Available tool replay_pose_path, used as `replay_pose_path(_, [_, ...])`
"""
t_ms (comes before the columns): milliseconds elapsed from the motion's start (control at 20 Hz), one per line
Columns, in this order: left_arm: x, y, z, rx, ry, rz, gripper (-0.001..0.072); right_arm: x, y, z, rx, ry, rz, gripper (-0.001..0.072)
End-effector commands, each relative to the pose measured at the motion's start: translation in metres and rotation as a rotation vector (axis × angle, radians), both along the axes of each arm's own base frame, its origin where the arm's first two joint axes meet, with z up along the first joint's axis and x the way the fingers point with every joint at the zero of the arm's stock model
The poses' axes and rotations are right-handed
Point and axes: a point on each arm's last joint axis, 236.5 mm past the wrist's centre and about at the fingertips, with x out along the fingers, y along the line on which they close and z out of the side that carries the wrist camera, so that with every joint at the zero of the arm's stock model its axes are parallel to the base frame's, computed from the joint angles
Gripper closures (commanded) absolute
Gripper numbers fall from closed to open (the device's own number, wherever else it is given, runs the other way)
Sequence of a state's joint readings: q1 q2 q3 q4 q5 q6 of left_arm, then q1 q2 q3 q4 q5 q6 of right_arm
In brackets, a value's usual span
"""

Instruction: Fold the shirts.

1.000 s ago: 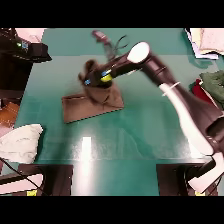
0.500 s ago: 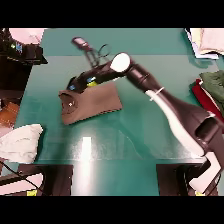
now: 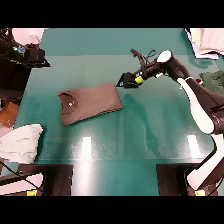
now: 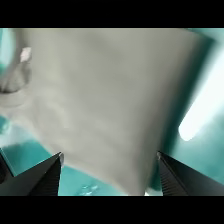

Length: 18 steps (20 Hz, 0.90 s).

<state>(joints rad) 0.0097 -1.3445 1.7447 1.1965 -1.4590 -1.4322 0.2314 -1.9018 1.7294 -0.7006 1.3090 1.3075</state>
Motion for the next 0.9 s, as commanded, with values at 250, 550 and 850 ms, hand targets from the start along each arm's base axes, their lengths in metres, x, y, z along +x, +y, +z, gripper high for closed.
replay_pose_path(250, [-0.001, -0.003, -0.002, -0.014, 0.008, -0.005, 0.0681, -0.020, 0.043, -0.067, 0.041, 0.202, -0.017, 0.0100])
replay_pose_path(550, [-0.001, -0.003, -0.002, -0.014, 0.009, -0.005, 0.0681, -0.022, 0.103, -0.057, 0.130, 0.144, -0.044, 0.0270])
replay_pose_path(850, [-0.004, -0.003, -0.003, -0.012, 0.023, -0.010, 0.0681, -0.010, 0.107, -0.025, 0.203, 0.021, -0.018, 0.0693])
